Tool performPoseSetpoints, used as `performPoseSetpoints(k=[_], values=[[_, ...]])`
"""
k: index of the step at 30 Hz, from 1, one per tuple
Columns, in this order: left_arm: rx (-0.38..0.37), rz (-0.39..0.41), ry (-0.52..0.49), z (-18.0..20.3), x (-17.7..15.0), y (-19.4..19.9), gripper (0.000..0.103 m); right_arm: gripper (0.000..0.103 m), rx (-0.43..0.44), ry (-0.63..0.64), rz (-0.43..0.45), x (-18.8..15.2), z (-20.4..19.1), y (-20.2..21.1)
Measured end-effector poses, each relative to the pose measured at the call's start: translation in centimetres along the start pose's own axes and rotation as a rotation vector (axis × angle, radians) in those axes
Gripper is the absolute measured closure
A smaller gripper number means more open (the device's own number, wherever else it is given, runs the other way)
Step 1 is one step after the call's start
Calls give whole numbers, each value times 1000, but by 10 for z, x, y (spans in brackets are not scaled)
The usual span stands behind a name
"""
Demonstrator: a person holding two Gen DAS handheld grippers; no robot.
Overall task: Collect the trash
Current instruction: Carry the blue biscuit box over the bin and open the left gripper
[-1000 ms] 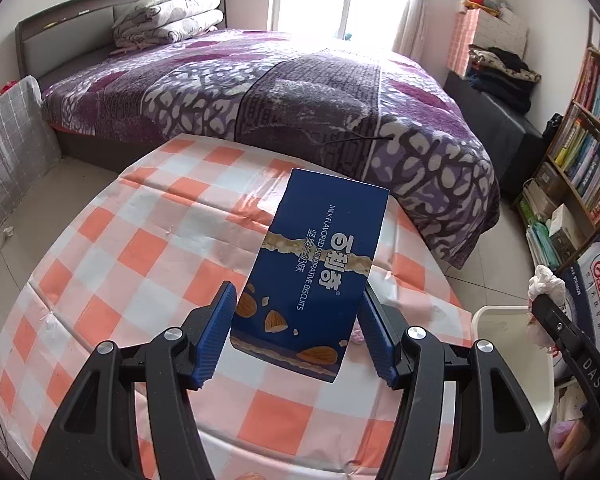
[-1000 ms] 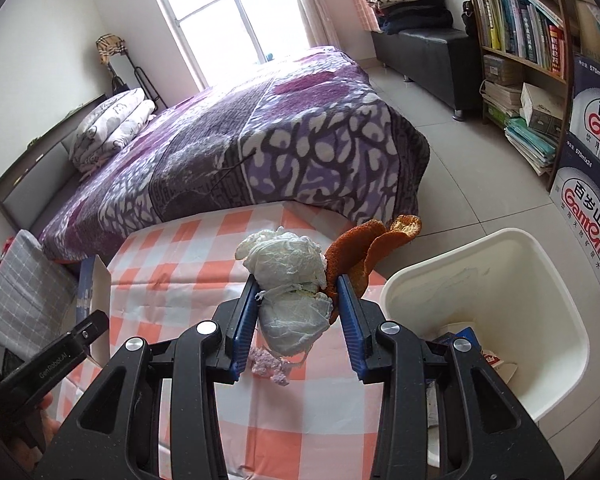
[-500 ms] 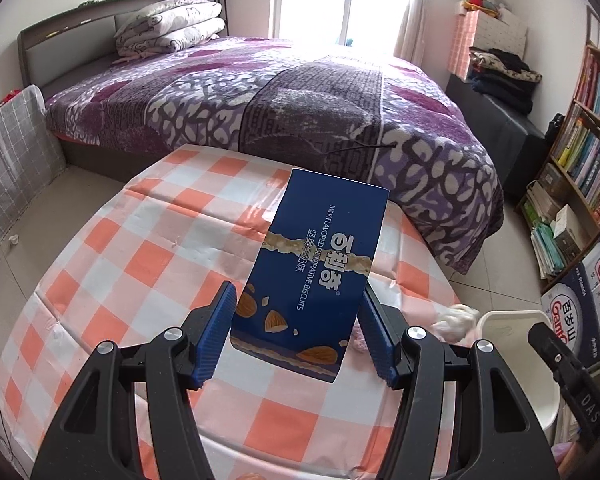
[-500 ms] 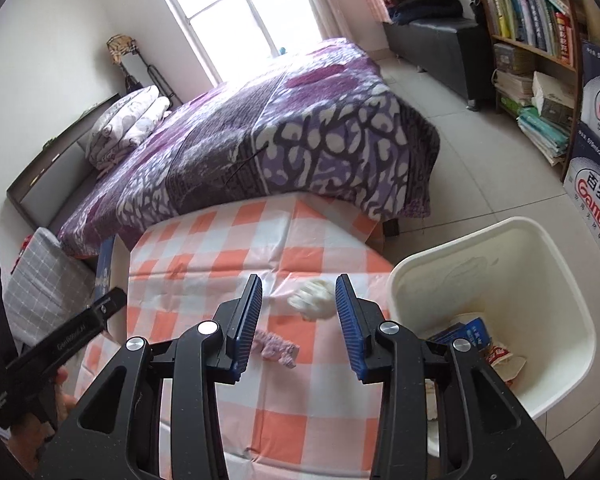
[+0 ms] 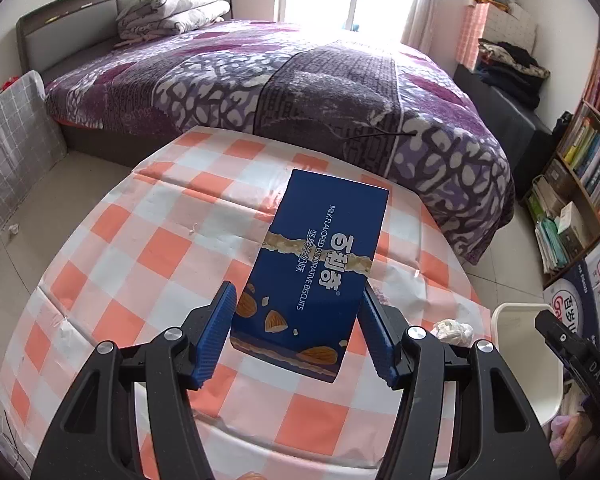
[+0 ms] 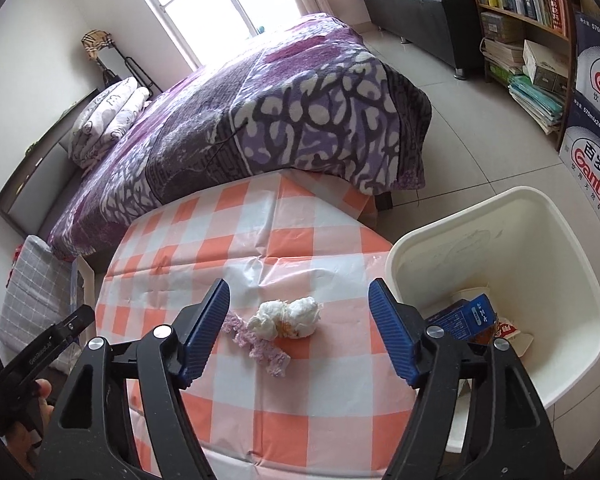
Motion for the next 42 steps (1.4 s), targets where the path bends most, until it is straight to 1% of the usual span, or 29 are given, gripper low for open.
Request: performPoseSetpoints(k=[2,6,8,10,12,15,17,18,21,24,26,29,33,35,36,38,40,42], values=[[-21,-2,-23,7,-2,0,43,29,-2,-9,-21,-2,3,-4],[-44,8,-62,19,-5,3,43,25,-10,1,-60,-10,1,-11],[-48,12,-61,21,-4,5,43,22,-20,14,-82,-18,-3,-15],[-47,17,-55,21,-2,6,43,22,-36,25,-96,-23,-6,-16],[-57,10,-49,24,-2,6,43,21,-51,45,-90,-25,-8,-14],[-81,-18,-38,32,-4,2,43,18,-81,56,-26,-16,-6,-3],[-119,-43,-34,42,-7,-1,43,13,-107,31,46,-4,2,10],[-144,-55,-39,50,-9,-2,43,12,-129,10,101,5,9,21],[-209,-81,-76,81,-19,-2,43,8,-176,-42,229,26,32,51],[-280,-116,-108,119,-31,-2,43,7,-222,-109,324,43,60,76],[-336,-156,-115,143,-41,-1,43,7,-236,-175,364,52,81,91],[-399,-205,-147,180,-57,0,43,7,-251,-270,422,61,113,115],[-503,-269,-142,224,-75,0,42,7,-260,-342,449,68,146,136],[-532,-301,-132,239,-79,-2,36,7,-265,-373,453,68,160,142],[-540,-313,-126,244,-80,-4,30,7,-264,-387,448,68,167,144],[-535,-324,-124,248,-79,-8,29,7,-251,-403,422,69,175,143],[-493,-322,-124,243,-78,-15,28,7,-229,-414,394,68,180,139],[-428,-324,-111,230,-76,-23,28,7,-223,-406,373,69,179,135]])
Point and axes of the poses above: each gripper's, at about its wrist camera, not at the fingertips, and y roughly against the way its jaws point, z to its right, x to its top, the point moved 2 cm from there along -y, roughly the way its jaws point, and after that the axes turned 13 degrees about z, right-handed, at the moved point
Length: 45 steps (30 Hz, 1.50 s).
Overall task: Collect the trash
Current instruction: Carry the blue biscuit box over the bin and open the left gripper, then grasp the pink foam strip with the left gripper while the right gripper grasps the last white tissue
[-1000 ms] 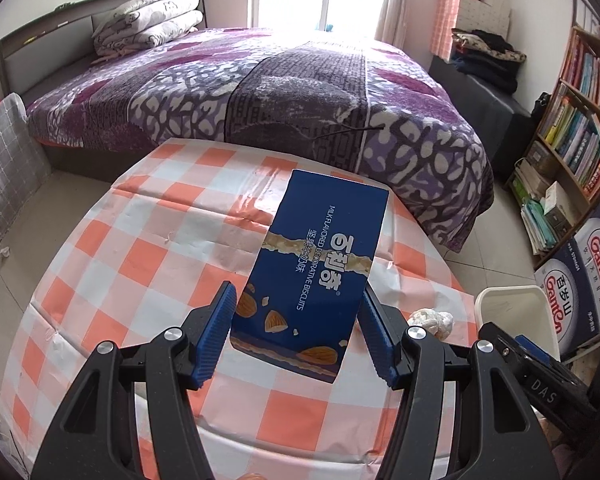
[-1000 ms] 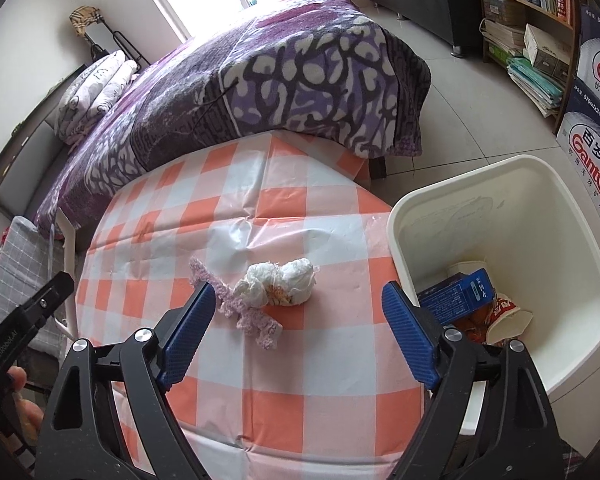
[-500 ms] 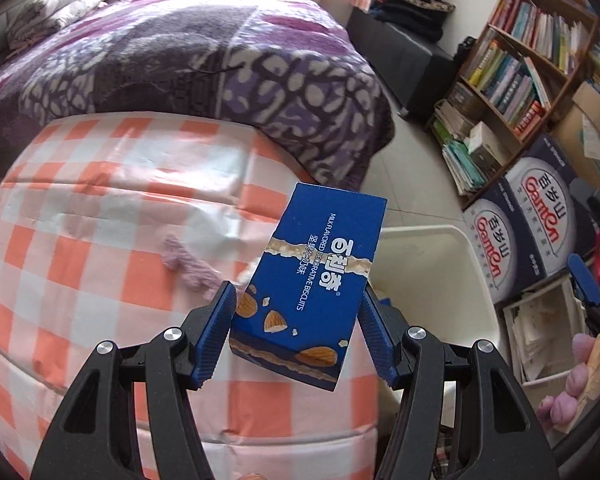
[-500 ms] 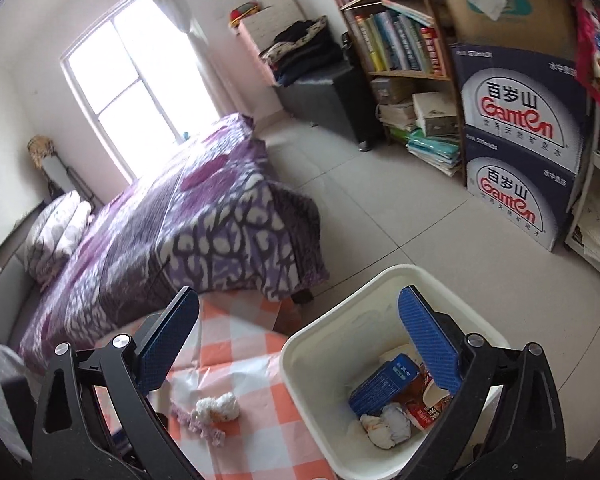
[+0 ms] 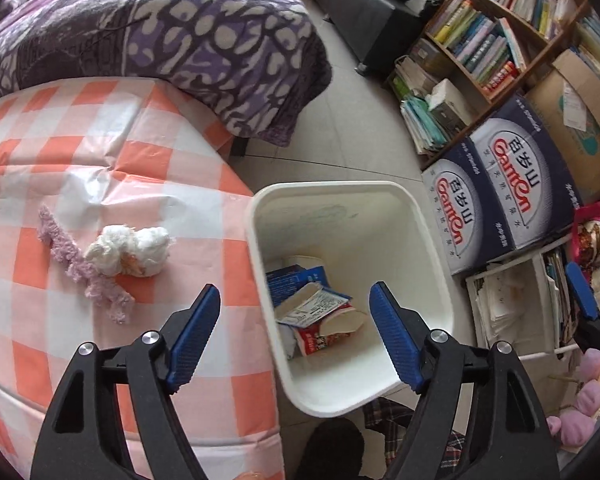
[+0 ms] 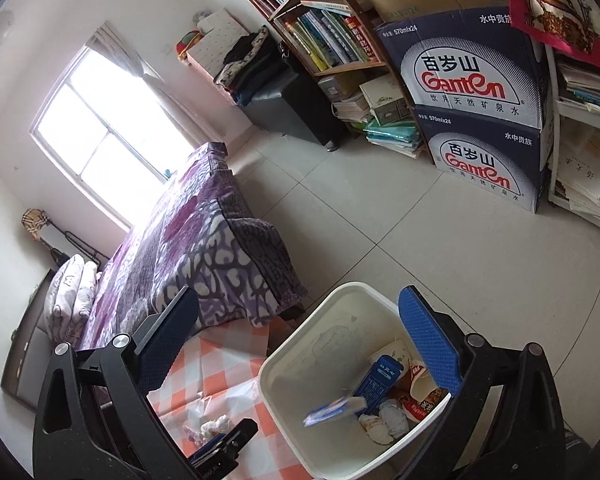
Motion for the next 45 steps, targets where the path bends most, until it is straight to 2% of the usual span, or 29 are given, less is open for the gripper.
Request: performPoseSetpoints(k=[5,8,12,18,21,23,25,27,28,32,36,43,45], values=[[216,15,119,-66,14,5,28,7,26,17,-102,-17,-14,-17],[323,16,281,-116,21,11,28,7,40,60,-179,-31,-26,-29],[384,1,492,-167,22,12,29,7,40,113,-245,-50,-40,-39],[443,8,628,-184,17,-4,29,7,48,179,-295,-72,-59,-46],[461,-42,640,-182,11,-20,31,7,39,216,-311,-82,-64,-50],[490,-44,614,-179,8,-19,38,7,29,225,-326,-87,-66,-54],[484,-64,571,-177,3,-14,60,7,24,235,-351,-96,-71,-59],[464,-85,510,-178,-3,-8,74,7,30,249,-383,-107,-77,-64],[443,-98,491,-180,-6,-5,76,7,36,257,-408,-114,-81,-67],[406,-122,446,-201,-18,21,77,7,50,283,-516,-155,-98,-80],[408,-84,446,-232,-20,60,77,7,69,325,-577,-195,-118,-88],[431,41,414,-263,-27,107,77,7,85,409,-571,-243,-145,-102],[386,42,461,-270,-27,110,77,7,71,418,-569,-253,-147,-107]])
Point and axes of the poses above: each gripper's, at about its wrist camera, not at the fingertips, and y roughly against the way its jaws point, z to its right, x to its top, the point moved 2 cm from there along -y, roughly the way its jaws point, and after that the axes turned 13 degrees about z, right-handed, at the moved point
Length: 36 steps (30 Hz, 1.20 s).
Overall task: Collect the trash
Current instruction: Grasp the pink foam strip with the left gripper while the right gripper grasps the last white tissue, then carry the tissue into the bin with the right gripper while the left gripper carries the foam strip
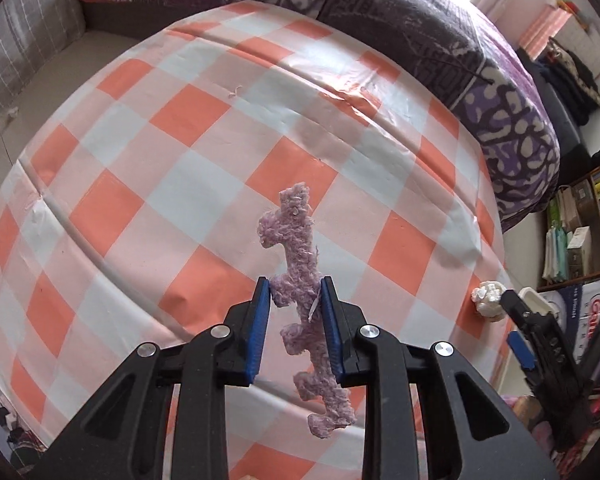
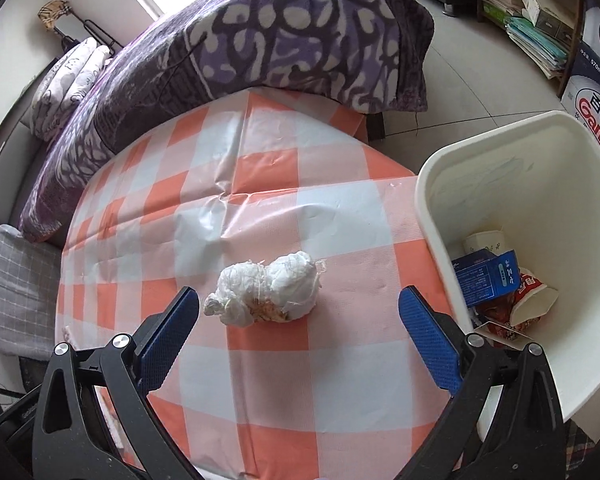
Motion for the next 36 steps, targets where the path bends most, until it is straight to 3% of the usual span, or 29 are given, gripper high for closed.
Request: performPoseSetpoints(k=[6,7,8,10,13,16,23,29,36], values=[[2,68,-41,-3,14,9,77,10,-9,52,41,-3,-13,-17],[10,80,-43,-6,16,10,77,15,-7,67,46,-4,-15,-17],[17,88,-44,-8,17,11,77,29,-13,85,48,-4,-17,-18],[26,95,-38,-15,20,12,77,46,-15,124,45,-6,-23,-18],[32,102,-21,-24,22,14,77,54,19,130,32,-8,-29,-17],[50,147,-21,-28,26,22,77,56,66,148,47,-11,-41,-8],[100,352,-54,-23,40,56,77,56,177,270,219,-5,-84,44],[166,521,-103,-8,44,84,77,55,139,417,421,-5,-109,91],[159,574,-147,13,36,97,77,55,122,413,471,3,-104,115]])
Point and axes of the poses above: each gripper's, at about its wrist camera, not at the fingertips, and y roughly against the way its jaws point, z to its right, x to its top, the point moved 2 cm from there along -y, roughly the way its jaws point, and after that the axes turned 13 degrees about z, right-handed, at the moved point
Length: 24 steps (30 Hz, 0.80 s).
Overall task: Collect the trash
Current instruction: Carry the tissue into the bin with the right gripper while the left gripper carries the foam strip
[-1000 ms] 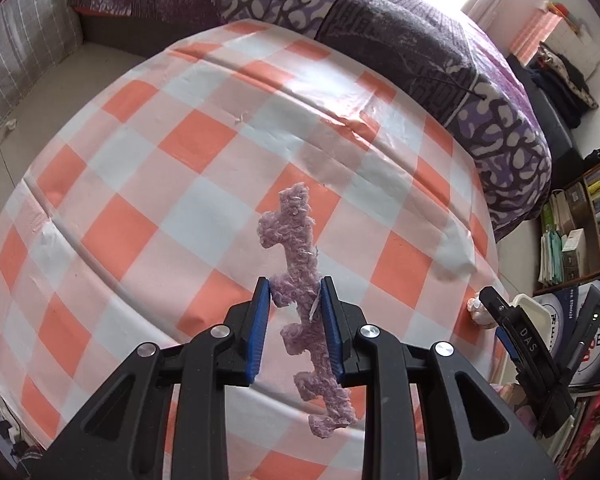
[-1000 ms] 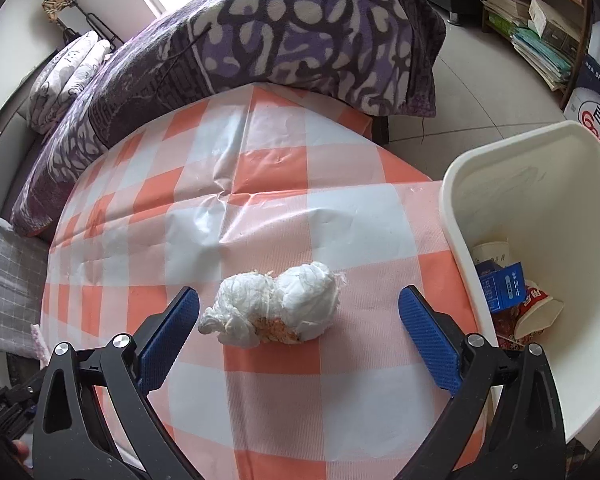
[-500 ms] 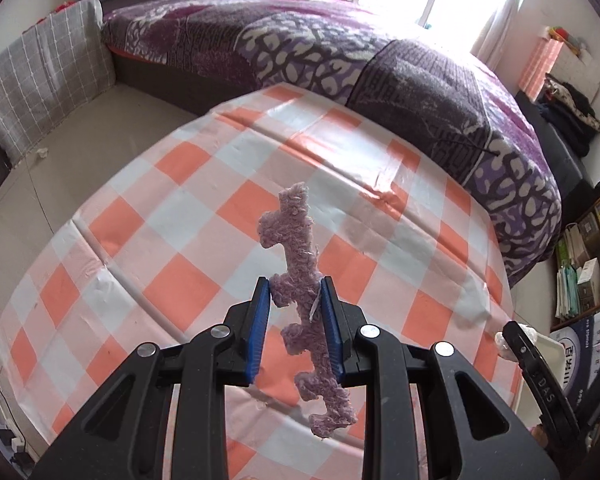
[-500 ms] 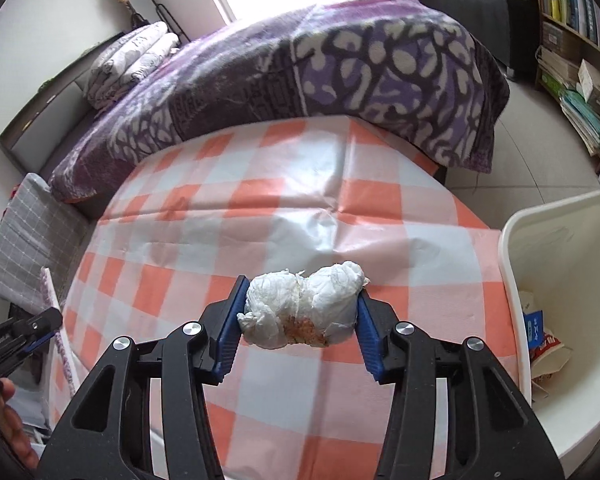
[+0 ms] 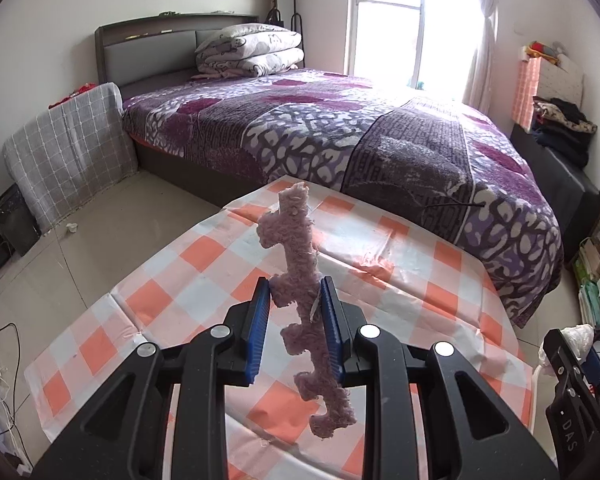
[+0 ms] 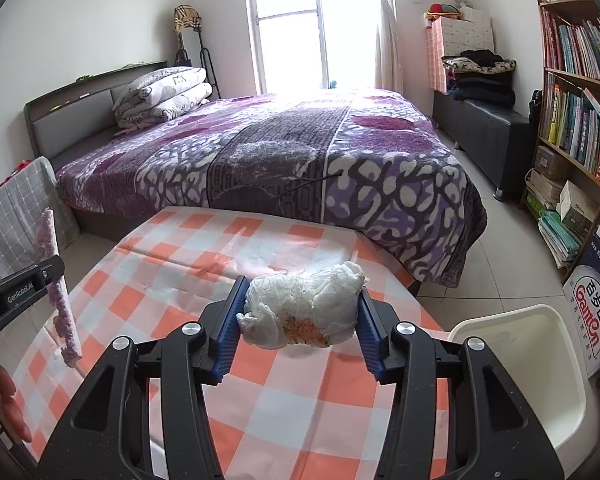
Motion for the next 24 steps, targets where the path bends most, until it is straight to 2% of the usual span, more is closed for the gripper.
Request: performPoseSetpoints(k=[14,24], values=[[-61,15,-35,41,-6,20,77,55,-42,-56,15,6,34,20],[-103,22,-76,78,-13,33,77,55,-102,-109,22,11,73,31]])
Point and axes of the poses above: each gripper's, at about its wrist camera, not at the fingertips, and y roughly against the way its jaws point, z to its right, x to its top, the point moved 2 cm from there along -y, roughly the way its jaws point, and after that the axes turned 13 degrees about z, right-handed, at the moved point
